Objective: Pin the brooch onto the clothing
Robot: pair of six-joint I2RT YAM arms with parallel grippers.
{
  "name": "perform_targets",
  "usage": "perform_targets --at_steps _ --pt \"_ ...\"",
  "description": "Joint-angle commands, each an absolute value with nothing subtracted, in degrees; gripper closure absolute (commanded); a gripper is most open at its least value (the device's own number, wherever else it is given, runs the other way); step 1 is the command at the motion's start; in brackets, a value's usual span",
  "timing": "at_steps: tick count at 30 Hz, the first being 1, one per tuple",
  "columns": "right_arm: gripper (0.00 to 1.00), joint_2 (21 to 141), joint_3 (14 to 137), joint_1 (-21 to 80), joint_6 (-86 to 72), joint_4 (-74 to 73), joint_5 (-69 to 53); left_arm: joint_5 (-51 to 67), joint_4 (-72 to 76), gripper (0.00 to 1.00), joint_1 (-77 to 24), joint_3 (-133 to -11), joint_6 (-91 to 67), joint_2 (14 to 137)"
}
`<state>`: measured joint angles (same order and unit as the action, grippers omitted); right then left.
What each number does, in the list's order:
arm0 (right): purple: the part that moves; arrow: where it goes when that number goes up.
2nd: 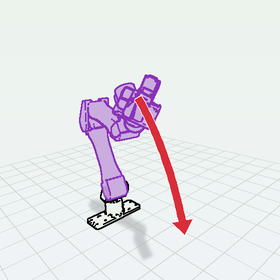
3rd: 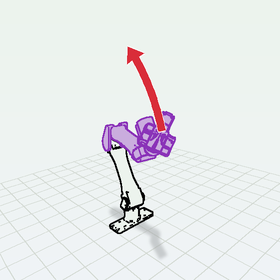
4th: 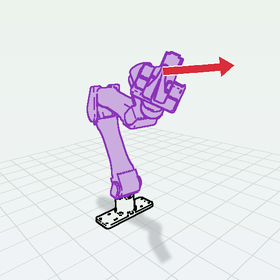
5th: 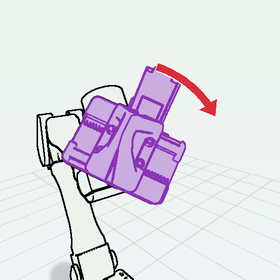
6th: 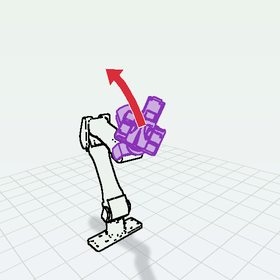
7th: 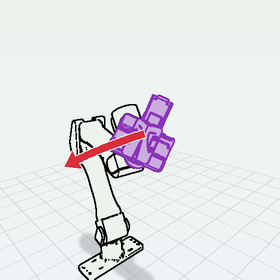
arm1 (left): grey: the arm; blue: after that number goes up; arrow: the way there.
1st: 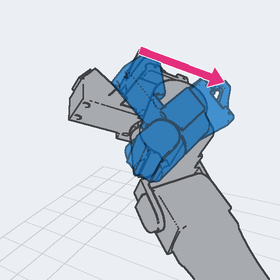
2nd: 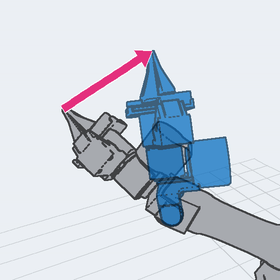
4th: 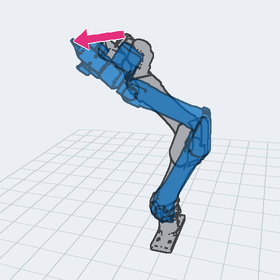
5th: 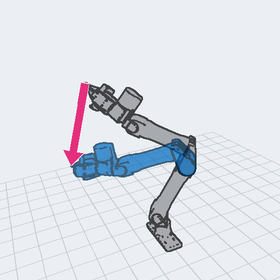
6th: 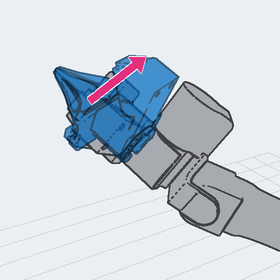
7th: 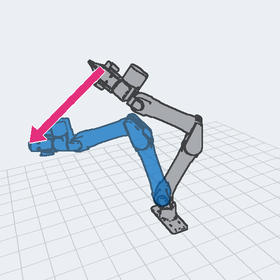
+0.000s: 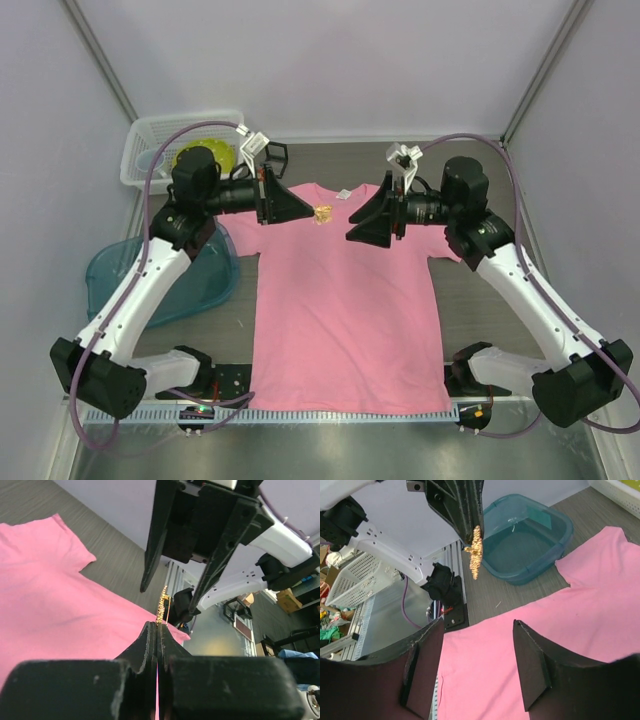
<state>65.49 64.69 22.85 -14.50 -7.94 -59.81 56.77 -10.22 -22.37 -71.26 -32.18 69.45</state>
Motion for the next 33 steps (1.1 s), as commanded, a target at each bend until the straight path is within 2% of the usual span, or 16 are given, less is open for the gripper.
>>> perform_targets --at_steps 1,7,11,17,33 --pt "0.39 63.2 62.7 25.3 -20.4 4.4 -56.8 59.7 3.2 1.00 -22.4 -68.8 -39.4 66.9" --pt "0.45 62.9 61.9 28.8 -22.8 8.9 -54.5 59.3 12.9 1.00 -22.3 -64.2 -43.4 65.2" --pt "0.46 63.0 62.2 30.4 -22.4 9.7 -53.8 59.3 16.0 1.00 -22.3 -61.8 -43.0 63.8" --pt "0.54 64.1 62.3 31.2 -21.3 9.4 -53.4 59.1 19.2 1.00 -22.4 -59.1 -43.2 62.5" --pt "0.63 65.5 63.1 32.3 -22.1 11.3 -52.5 59.6 21.0 1.00 -22.7 -58.4 -43.1 63.1"
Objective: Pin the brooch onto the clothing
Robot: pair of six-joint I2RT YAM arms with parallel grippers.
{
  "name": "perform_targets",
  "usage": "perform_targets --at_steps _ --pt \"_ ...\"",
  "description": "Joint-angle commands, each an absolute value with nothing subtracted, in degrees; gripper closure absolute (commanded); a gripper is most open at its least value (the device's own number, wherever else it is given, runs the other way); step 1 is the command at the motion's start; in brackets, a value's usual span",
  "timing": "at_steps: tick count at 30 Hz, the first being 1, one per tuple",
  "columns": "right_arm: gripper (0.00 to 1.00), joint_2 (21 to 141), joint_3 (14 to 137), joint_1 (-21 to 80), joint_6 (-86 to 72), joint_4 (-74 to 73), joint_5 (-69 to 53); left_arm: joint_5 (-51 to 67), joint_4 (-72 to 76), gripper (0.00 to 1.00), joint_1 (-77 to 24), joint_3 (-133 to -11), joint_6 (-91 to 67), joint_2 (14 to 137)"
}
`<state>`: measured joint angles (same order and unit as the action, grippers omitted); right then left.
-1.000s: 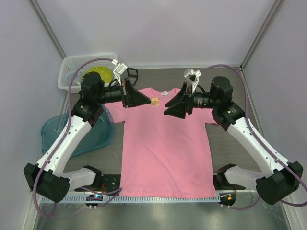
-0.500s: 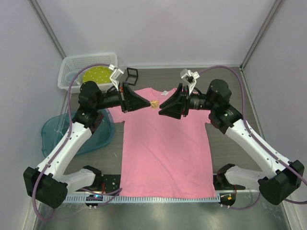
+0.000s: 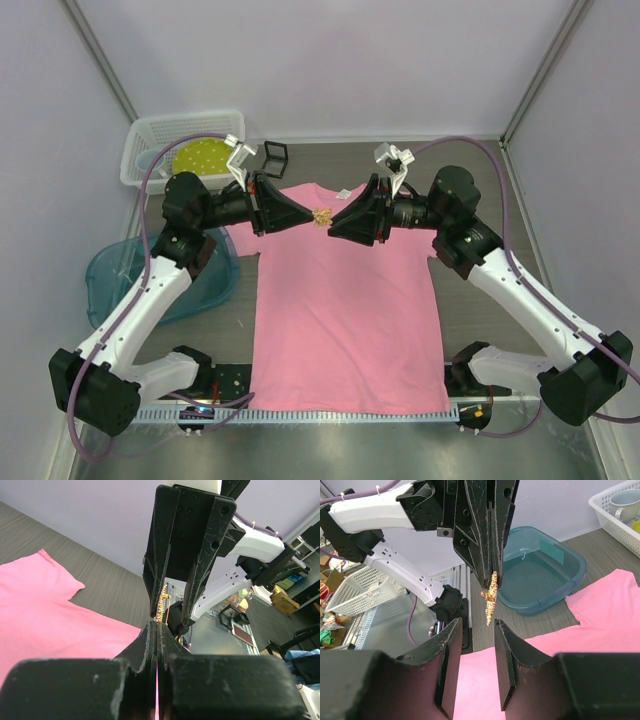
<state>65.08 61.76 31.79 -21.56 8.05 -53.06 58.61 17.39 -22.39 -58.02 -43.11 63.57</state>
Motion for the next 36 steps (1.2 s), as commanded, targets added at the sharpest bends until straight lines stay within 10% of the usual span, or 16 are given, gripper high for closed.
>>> perform_targets --at_steps 1,16,24,36 --pt "0.64 65.6 63.2 32.3 -22.1 11.3 -52.5 59.6 21.0 1.00 -22.7 -58.4 -43.1 63.1" --pt "0.99 65.7 64.0 32.7 -19.9 9.2 -52.5 59.3 13.5 1.00 -23.4 -59.5 -37.2 62.4" --pt "0.99 64.9 66.6 32.9 -9.3 -2.1 -52.5 63.3 -13.9 0.60 -22.6 -70.0 -9.8 62.0" --pt "0.99 64.1 71.2 35.6 9.0 -19.3 -47.1 56.6 -31.6 0.41 -27.4 -75.9 15.0 62.0"
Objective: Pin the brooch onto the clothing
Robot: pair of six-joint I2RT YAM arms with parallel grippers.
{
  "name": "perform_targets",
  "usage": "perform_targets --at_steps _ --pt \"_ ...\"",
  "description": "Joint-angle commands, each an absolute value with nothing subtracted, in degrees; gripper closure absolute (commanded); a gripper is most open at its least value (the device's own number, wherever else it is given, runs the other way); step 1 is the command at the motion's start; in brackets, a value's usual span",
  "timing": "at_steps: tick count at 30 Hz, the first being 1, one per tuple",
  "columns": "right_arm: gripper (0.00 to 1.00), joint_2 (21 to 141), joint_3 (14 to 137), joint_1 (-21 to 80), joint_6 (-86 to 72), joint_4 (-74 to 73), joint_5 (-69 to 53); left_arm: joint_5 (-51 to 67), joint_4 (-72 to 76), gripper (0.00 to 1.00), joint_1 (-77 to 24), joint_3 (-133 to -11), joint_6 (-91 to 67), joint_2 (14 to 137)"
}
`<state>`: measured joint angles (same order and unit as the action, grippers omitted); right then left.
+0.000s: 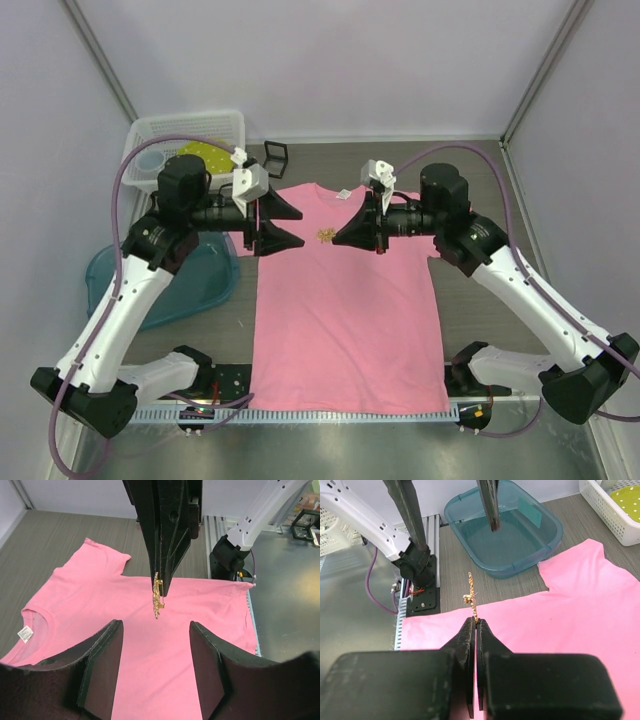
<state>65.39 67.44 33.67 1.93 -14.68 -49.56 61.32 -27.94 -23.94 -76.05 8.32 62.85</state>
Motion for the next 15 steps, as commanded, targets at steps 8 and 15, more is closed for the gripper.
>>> perform_targets --at_steps 8,15 --pt "0.99 63.8 71.4 36.7 7.7 -19.2 -45.1 44.7 -26.5 0.41 -34.7 -73.8 12.1 61.2" --pt "0.99 63.9 71.3 36.7 6.0 -18.5 -44.5 42.3 -24.3 0.51 -37.7 -73.7 9.8 61.9"
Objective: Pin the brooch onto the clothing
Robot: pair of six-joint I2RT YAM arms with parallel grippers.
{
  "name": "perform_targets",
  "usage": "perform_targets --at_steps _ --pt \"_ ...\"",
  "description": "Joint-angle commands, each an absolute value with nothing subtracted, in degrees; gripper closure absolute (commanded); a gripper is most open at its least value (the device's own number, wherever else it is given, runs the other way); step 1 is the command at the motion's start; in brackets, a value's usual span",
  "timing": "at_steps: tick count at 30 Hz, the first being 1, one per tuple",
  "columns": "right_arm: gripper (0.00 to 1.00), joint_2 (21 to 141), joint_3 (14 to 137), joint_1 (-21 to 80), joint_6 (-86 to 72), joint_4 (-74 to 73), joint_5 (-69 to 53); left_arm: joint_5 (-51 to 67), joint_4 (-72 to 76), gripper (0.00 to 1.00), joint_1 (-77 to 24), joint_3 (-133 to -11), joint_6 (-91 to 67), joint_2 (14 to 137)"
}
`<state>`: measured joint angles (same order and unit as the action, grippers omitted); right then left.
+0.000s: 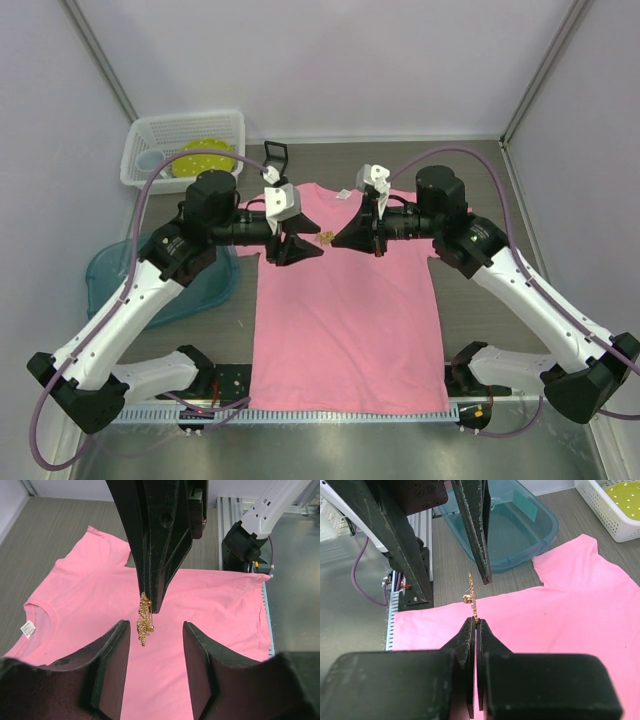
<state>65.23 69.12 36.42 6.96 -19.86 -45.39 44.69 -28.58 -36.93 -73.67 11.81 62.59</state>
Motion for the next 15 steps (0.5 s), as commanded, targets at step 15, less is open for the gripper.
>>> perform_targets --at_steps 15 --pt "0.99 63.7 71.1 36.8 4.7 -17.7 -44.0 37.0 -19.2 0.60 -38.4 -70.8 1.5 62.6"
